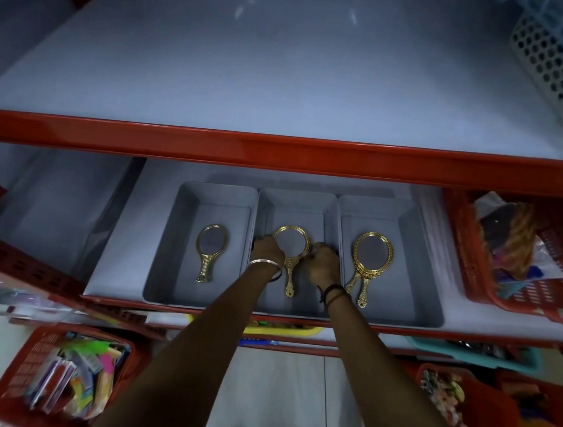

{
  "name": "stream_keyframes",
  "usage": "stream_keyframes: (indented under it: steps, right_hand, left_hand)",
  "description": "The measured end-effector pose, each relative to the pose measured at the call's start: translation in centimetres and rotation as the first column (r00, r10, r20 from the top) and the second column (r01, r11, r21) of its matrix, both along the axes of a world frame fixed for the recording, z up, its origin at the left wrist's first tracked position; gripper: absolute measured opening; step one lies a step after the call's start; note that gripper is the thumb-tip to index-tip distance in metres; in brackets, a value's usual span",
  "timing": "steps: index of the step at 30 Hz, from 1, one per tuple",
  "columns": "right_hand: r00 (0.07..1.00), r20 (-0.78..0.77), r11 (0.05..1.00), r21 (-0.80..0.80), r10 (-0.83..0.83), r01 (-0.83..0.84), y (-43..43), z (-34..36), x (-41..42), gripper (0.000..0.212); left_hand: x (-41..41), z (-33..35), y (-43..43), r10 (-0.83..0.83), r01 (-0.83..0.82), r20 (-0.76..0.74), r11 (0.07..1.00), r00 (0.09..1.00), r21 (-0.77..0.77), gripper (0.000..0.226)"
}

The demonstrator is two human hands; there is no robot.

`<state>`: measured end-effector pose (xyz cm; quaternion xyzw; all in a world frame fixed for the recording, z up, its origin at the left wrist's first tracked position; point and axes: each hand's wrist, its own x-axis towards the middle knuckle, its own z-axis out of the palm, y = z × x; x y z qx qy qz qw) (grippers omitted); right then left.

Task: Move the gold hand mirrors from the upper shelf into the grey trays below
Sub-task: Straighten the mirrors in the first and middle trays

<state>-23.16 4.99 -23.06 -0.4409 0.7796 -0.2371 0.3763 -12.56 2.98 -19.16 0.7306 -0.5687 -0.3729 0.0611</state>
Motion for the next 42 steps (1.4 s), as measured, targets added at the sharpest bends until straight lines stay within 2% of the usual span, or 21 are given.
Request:
stream_keyframes:
  steps: [3,11,25,42]
  right_hand:
    - [1.000,0.029,1.000,0.025,-0.003,0.002,-0.9,-0.1,-0.2,0.026]
    - [0.999,0.016,0.999,-0.001,0.033,-0.033,-0.8,-0.8,-0.3,0.027]
    - [0.997,-0.003,0.997,-0.030,-0.071,0.071,-1.4,-1.3,0.0,0.028]
    - [0.997,-0.010,0.997,-0.014,-0.072,0.072,-1.2,-1.3,0.1,0.028]
  left_hand:
    - [-0.1,-0.3,-0.5,0.007,-0.007,-0.003,1.000,1.000,0.002,0.034]
    - [-0.2,-1.0,-1.0,0.014,-0.014,-0.008,1.000,1.000,0.011,0.033]
    - [-0.4,-1.8,-1.2,0.022,-0.023,-0.010,1.000,1.000,-0.017,0.031]
    - [-0.1,-1.7,-1.0,0.019,-0.019,-0.027,1.000,0.999,-0.002,0.031]
